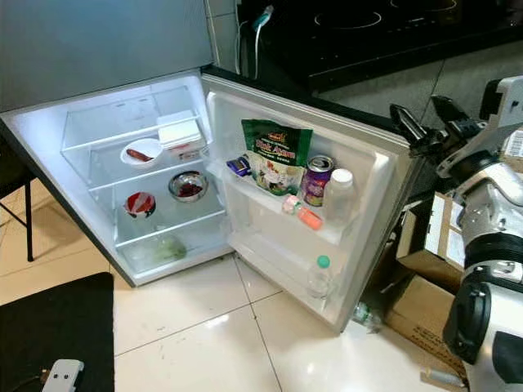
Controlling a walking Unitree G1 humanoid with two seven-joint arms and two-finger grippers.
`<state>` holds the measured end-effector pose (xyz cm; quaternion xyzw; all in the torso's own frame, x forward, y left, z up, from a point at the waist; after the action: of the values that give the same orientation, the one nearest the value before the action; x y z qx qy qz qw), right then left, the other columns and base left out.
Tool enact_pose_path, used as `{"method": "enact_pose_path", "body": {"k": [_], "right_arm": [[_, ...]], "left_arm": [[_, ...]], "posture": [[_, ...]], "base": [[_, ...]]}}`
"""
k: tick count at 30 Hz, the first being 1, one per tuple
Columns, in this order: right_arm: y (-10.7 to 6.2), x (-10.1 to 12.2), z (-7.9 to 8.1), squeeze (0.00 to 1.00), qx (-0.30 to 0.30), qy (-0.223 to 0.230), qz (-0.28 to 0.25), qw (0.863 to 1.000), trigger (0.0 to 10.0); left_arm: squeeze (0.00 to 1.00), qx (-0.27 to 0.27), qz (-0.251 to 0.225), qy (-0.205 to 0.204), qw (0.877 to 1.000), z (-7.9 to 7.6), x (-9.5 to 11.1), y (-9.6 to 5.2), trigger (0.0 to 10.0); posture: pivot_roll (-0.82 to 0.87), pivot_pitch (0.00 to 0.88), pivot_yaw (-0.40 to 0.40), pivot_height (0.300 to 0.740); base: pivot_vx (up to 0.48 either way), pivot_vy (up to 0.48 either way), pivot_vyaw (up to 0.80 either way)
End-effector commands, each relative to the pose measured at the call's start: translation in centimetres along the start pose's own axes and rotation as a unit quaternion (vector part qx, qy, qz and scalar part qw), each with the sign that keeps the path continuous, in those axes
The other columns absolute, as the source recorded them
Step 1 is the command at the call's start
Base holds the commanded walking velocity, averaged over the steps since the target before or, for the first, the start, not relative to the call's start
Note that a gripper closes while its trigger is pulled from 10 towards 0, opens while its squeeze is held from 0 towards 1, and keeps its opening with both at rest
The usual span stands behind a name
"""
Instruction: Restocking fridge
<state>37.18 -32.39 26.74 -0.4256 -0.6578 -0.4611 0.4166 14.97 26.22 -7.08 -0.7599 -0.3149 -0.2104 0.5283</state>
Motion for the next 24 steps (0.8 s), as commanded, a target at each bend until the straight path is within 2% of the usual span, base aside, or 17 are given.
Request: {"method": "enact_pose_path", "body": {"k": [1,6,9,10,11,12,15,18,21,24], "right_arm": [[-0.3,-1.4,0.2,0.0,0.0,-0.001,0.047,0.999,10.0],[-0.7,-2.9,0.4,0.0,0.004,-0.003,0.096,0.995,10.0],[-0.8,-3.6,0.9,0.0,0.014,0.046,0.11,0.993,10.0],[-0.8,-3.5,1.1,0.0,0.027,0.056,0.101,0.993,10.0],[-0.6,-3.0,1.7,0.0,0.063,0.069,0.07,0.993,10.0],[-0.6,-3.0,1.7,0.0,0.063,0.069,0.07,0.993,10.0],[-0.3,-1.9,2.4,0.0,0.116,0.085,0.017,0.989,10.0],[-0.2,-1.5,2.8,0.0,0.143,0.091,-0.003,0.986,10.0],[-0.2,-1.2,3.5,0.0,0.186,0.097,-0.021,0.978,10.0],[-0.7,-1.3,4.5,0.0,0.249,0.099,-0.026,0.963,10.0]], "left_arm": [[0.0,-0.001,0.014,-0.007,1.0,-0.4,-1.0,0.1,10.0],[0.0,-0.003,0.015,-0.007,1.0,-0.6,-0.9,0.2,10.0],[0.0,-0.006,0.015,-0.006,1.0,-0.8,-0.9,0.4,10.0],[0.0,-0.006,0.014,-0.006,1.0,-0.8,-0.9,0.4,10.0],[0.0,-0.006,0.014,-0.006,1.0,-0.8,-0.8,0.5,10.0],[0.0,-0.006,0.014,-0.006,1.0,-0.8,-0.8,0.5,10.0],[0.0,-0.005,0.015,-0.006,1.0,-0.8,-0.9,0.5,10.0],[0.0,-0.005,0.016,-0.006,1.0,-0.8,-0.9,0.5,10.0],[0.0,-0.004,0.018,-0.007,1.0,-0.8,-1.0,0.5,10.0],[0.0,-0.005,0.019,-0.007,1.0,-0.9,-1.0,0.6,10.0]], "posture": [[0.05,0.044,0.077,0.74],[0.05,0.045,0.077,0.74],[0.05,0.046,0.077,0.74],[0.05,0.044,0.076,0.74],[0.05,0.043,0.074,0.74],[0.05,0.043,0.074,0.74],[0.05,0.043,0.076,0.74],[0.05,0.041,0.075,0.74],[0.04,0.041,0.075,0.74],[0.05,0.037,0.074,0.74]], "base": [[0.0,0.0,0.0],[0.0,0.0,0.0],[0.0,0.0,0.0],[0.0,0.0,0.0],[0.0,0.0,0.0],[0.0,0.0,0.0],[0.0,0.0,0.0],[0.0,0.0,0.0],[0.0,0.0,0.0],[0.0,0.0,0.0]]}}
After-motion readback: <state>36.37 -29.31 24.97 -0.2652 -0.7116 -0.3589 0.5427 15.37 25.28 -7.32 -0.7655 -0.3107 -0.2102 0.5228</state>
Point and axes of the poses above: a point about 5 cm out from each wrist's last joint towards the gripper, its own y axis pointing out of the wrist towards the gripper, its own x axis along the axis of the wrist's last joint, z = x × y, the point moved 1 cm from there along y, pointing out of the wrist towards the gripper, and after that the axes turned 11 degrees about -y, right-handed, at the moved point
